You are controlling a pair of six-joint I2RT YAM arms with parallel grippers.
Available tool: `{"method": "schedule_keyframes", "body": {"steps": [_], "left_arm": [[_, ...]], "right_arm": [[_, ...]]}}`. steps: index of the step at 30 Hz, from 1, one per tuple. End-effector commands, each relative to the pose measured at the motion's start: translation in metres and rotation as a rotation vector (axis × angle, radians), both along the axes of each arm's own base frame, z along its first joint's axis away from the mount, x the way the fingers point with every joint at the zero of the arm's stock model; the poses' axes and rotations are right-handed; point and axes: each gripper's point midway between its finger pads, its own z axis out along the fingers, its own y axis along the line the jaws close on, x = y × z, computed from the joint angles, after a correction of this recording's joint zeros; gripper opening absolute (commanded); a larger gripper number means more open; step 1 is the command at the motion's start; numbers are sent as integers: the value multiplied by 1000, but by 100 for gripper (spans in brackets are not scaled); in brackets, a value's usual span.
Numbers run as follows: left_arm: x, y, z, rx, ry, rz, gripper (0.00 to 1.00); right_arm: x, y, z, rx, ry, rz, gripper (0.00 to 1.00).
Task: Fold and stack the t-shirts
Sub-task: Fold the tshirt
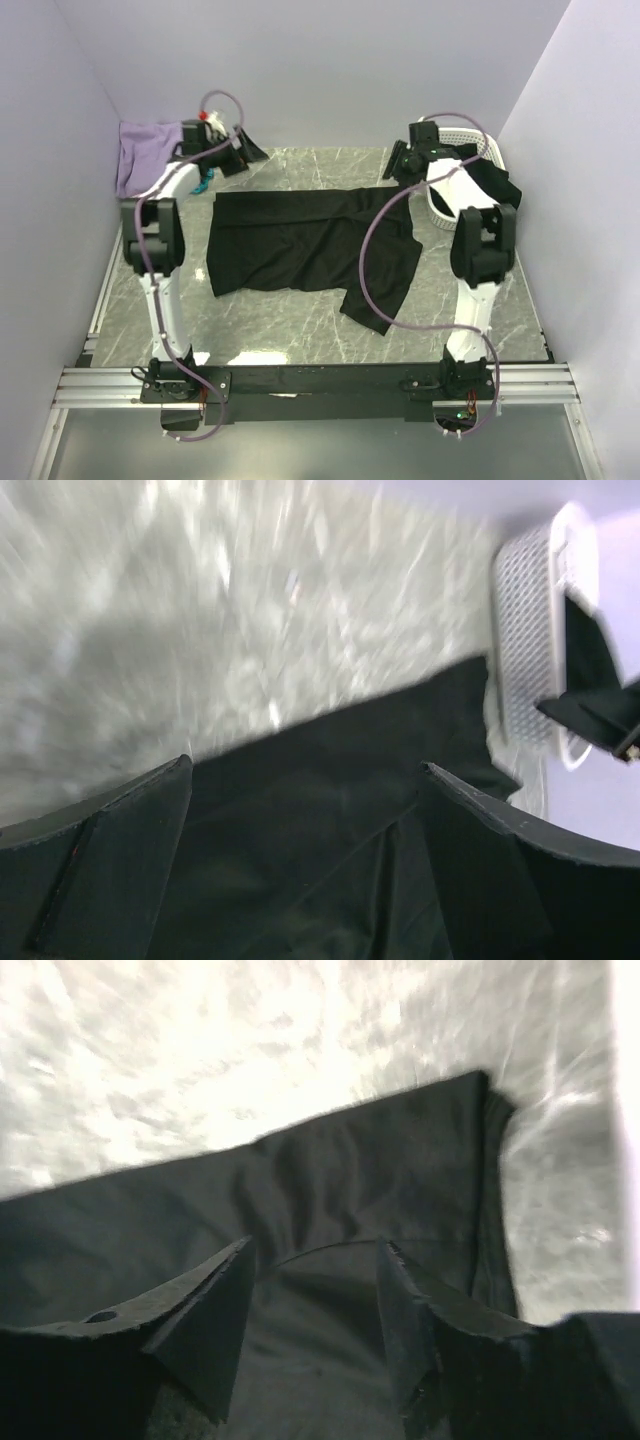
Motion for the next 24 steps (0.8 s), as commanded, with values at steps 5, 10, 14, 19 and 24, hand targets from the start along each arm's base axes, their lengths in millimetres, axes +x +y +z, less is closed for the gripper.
{"method": "schedule_keyframes", "body": {"steps": [5,10,14,19,24], "left_arm": [[-13,-28,-61,-64,135,-81,99],[-20,-17,-89,8,215,-33,100],[-18,2,-113,119,273,27,100],[-5,15,-117,137,270,44,99],[16,21,-109,115,223,32,99]], "right_arm": [[1,17,-33,36,99,80,56],[-6,12,-59,21,179,56,56],[-6,9,-80,51,234,25,56],[3,10,-92,89,256,18,57],[18,6,-98,88,272,8,57]]}}
